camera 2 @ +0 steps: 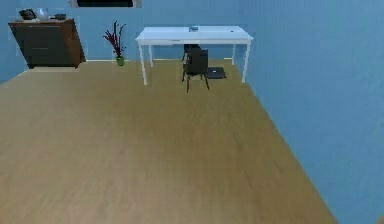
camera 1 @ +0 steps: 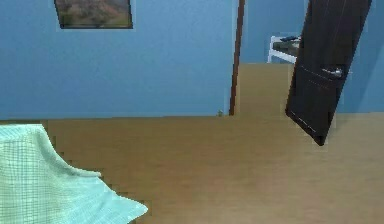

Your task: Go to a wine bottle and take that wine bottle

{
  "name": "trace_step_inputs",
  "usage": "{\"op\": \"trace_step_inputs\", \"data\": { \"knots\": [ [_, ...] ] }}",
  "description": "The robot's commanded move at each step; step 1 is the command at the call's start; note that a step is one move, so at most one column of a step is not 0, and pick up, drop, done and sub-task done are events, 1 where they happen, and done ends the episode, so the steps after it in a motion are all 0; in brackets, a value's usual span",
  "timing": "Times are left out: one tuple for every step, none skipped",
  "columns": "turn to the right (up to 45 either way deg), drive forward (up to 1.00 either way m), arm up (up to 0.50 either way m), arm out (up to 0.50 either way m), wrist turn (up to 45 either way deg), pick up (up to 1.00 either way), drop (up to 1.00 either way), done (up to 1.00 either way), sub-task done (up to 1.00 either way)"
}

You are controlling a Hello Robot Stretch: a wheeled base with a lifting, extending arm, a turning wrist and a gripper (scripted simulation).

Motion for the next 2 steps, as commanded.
{"op": "trace_step_inputs", "data": {
  "knots": [
    [45.0,0.00,0.00,0.00,0.0,0.00,0.00,0.00,0.00],
    [27.0,0.00,0.00,0.00,0.0,0.00,0.00,0.00,0.00]
  ]
}}
